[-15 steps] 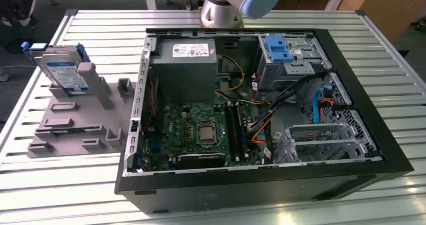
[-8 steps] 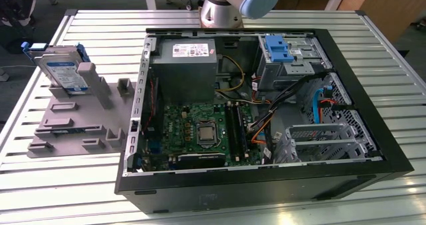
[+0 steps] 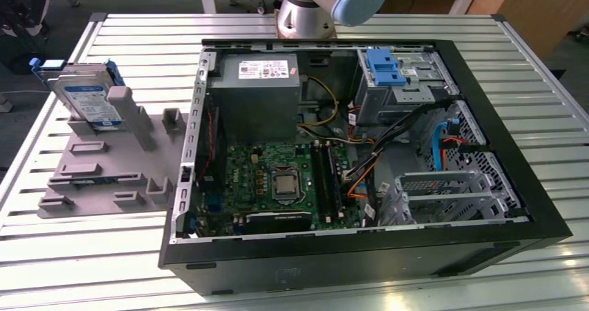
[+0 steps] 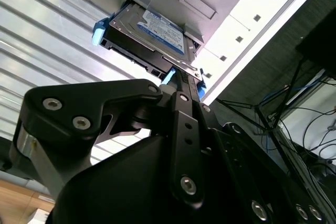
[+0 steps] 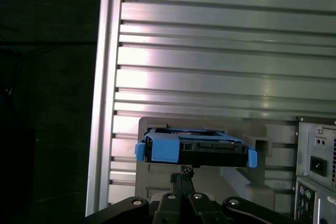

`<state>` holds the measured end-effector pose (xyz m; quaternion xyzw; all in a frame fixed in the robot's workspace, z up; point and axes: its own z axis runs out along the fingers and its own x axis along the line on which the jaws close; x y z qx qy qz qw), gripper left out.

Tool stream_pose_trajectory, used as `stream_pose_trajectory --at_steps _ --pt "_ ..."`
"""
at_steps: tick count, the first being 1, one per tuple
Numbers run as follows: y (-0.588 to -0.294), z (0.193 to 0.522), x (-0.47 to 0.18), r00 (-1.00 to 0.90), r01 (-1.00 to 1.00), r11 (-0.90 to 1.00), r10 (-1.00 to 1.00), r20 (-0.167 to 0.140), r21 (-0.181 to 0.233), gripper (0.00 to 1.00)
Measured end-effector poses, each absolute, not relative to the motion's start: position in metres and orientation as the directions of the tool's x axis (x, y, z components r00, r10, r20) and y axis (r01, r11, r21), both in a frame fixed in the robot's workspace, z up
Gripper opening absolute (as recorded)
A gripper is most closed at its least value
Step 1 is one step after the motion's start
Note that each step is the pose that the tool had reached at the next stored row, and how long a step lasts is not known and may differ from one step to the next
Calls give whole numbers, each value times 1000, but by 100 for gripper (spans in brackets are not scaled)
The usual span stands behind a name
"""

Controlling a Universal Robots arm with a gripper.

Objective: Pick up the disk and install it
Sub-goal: 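Pick up the disk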

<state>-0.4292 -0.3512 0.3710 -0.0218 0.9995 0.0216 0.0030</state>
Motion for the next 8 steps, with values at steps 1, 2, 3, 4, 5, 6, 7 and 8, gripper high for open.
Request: stream_pose_trajectory --at_steps 1,2,3,4,5,6,7,8 --pt "-351 371 -429 -999 -45 998 -45 -7 43 11" --pt "-351 371 -429 -999 -47 998 -46 -7 43 11" --pt "-351 371 -429 -999 -48 998 -48 -7 43 11" --pt "-351 371 -429 -999 -50 998 -49 -7 43 11" --pt "-351 371 -429 -999 -51 998 -51 -7 43 11" --pt "-351 371 -429 -999 -52 998 -52 -7 43 11" --pt "-351 371 -429 -999 -54 998 -54 -7 43 11" --pt "-351 371 -429 -998 -55 998 -55 -7 43 11"
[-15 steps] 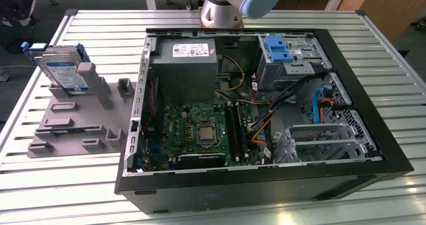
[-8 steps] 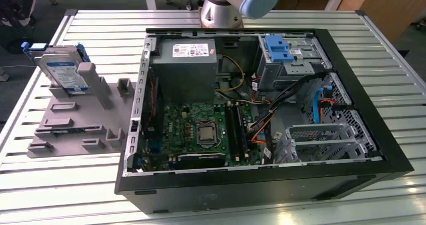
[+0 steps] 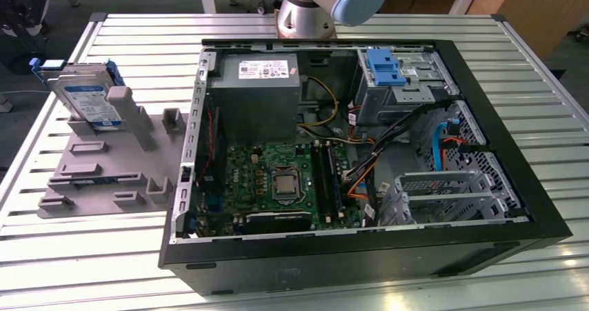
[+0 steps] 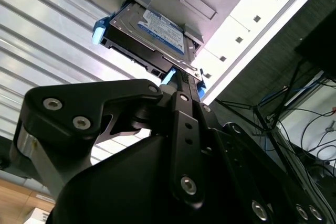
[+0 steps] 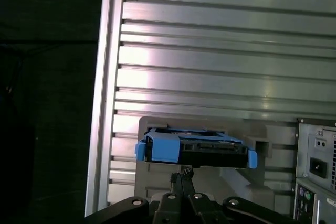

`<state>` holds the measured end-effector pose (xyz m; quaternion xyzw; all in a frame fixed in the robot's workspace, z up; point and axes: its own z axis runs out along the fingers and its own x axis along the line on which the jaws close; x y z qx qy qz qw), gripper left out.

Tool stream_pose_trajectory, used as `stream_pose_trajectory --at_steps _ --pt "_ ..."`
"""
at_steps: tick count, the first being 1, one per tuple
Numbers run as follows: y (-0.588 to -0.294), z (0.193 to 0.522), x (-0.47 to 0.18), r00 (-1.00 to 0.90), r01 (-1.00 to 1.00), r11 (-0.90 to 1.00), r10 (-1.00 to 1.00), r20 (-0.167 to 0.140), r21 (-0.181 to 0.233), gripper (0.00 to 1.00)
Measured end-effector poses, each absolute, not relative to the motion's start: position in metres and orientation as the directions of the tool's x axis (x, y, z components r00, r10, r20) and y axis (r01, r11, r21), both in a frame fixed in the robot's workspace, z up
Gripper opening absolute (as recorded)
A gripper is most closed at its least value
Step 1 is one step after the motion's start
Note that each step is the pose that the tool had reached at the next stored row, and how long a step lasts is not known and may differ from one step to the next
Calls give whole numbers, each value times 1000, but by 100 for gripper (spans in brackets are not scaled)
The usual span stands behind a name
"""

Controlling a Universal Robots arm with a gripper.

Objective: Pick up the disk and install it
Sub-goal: 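Pick up the disk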

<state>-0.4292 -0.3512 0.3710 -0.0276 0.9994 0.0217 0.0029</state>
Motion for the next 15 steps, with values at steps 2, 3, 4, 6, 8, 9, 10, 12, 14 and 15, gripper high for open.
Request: stream_pose_trajectory --at_steps 2,3,4,6,8,9,10,12,14,15 --pt "-351 371 -429 -998 -58 997 -58 -7 43 11" --pt "-351 371 -429 -998 -60 997 -59 -7 43 11" --pt "-351 371 -429 -998 -61 997 -61 -7 43 11" --pt "-351 371 -429 -998 -64 997 -64 -7 43 11" --pt "-351 371 -429 -998 -68 997 -67 -7 43 11" --pt "-351 371 -429 -998 -69 997 -69 -7 43 11" --pt "-351 371 -429 -997 -71 997 -71 -7 43 11" --pt "-351 371 -429 -997 -76 996 -76 -7 43 11" --pt "-351 371 -429 -997 -79 996 -79 -7 43 11" --pt "-351 371 -429 -997 -81 996 -80 -7 43 11"
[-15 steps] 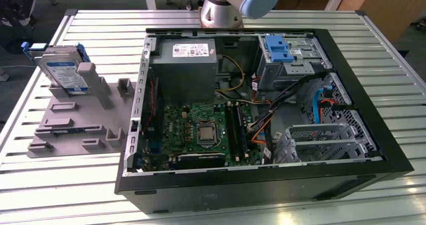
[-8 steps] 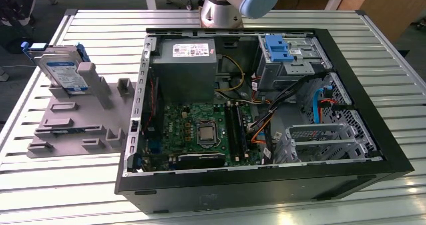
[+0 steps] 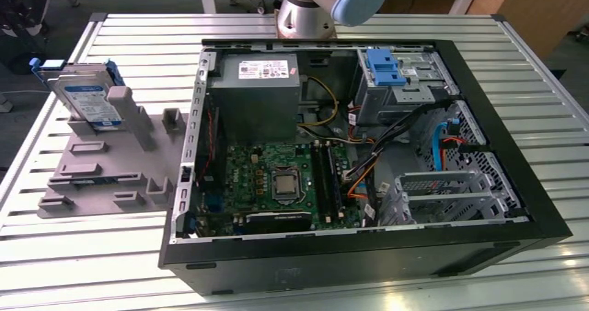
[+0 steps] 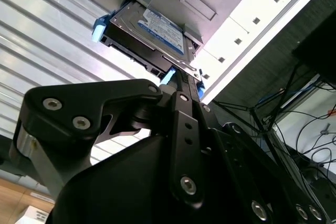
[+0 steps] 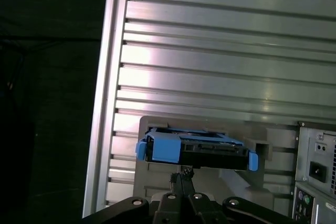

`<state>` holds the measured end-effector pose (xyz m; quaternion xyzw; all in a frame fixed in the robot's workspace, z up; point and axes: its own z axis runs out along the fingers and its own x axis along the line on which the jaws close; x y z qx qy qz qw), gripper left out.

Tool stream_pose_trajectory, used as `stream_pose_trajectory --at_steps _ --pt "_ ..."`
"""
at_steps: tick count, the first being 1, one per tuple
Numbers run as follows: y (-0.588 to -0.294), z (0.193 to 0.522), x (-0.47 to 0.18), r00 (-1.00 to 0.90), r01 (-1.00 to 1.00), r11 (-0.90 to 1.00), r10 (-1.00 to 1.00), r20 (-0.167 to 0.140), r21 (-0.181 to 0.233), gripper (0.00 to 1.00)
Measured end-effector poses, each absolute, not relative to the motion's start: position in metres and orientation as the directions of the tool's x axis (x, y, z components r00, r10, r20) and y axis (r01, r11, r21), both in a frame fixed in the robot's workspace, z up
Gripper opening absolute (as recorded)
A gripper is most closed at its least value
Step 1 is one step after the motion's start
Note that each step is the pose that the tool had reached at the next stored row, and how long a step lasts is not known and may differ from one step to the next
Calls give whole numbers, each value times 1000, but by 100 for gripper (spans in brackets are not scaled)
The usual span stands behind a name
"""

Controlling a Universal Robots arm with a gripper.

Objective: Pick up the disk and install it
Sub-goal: 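Pick up the disk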

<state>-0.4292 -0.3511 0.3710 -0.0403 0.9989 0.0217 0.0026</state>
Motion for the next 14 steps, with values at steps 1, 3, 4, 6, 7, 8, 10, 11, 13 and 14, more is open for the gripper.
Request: stream_pose_trajectory --at_steps 1,3,4,6,7,8,10,11,13,14 --pt "-351 371 -429 -997 -82 996 -82 -7 43 11" --pt "-351 371 -429 -996 -86 995 -86 -7 43 11" --pt "-351 371 -429 -996 -88 995 -88 -7 43 11" --pt "-351 371 -429 -996 -92 995 -92 -7 43 11" --pt "-351 371 -429 -996 -94 995 -94 -7 43 11" --pt "-351 371 -429 -995 -96 994 -96 -7 43 11" --pt "-351 371 -429 -995 -100 994 -100 -7 43 11" --pt "-351 371 -429 -995 -101 994 -101 -7 43 11" --pt "-351 371 -429 -994 -105 994 -105 -7 43 11" --pt "-351 371 -429 -994 -107 993 -106 -7 43 11"
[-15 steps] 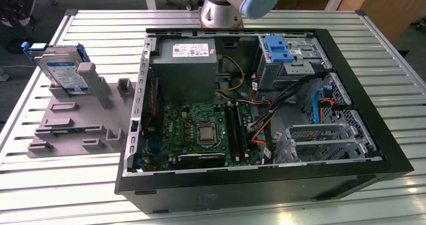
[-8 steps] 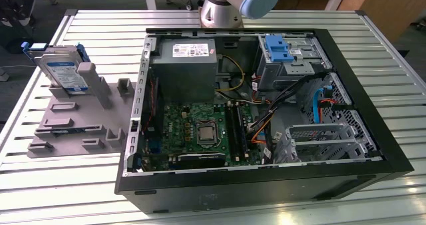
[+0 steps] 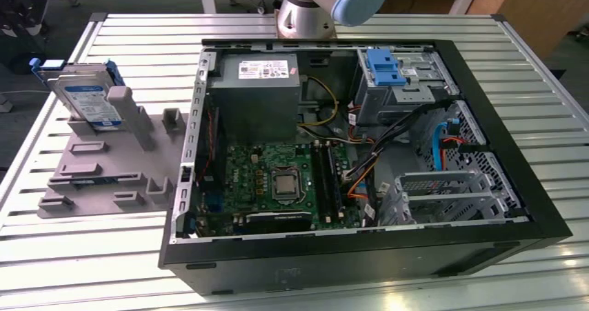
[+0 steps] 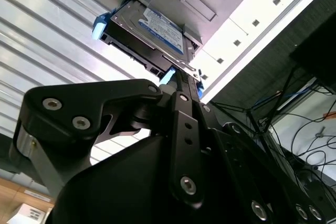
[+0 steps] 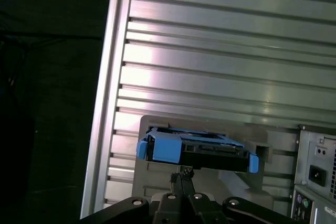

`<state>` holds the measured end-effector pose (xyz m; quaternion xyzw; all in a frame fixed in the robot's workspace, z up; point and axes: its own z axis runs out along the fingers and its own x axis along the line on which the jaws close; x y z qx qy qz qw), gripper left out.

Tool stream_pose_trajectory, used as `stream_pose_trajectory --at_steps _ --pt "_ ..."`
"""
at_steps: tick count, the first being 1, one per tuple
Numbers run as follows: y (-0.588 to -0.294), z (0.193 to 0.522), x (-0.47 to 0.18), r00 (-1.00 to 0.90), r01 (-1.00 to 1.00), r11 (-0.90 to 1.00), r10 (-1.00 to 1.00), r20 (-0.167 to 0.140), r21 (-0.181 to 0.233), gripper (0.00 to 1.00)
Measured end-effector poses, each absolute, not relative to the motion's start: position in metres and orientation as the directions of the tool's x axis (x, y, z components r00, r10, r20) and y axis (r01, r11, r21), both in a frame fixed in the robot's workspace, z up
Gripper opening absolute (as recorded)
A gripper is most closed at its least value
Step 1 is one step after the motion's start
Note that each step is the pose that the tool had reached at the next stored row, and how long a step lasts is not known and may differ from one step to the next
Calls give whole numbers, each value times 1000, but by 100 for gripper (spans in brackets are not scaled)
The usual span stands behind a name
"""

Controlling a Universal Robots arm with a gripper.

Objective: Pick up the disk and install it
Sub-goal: 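Pick up the disk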

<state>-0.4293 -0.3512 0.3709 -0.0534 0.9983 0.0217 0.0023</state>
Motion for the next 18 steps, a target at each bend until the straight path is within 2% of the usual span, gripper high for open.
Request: stream_pose_trajectory --at_steps 18 --pt "-351 371 -429 -991 -137 990 -137 -7 43 11"
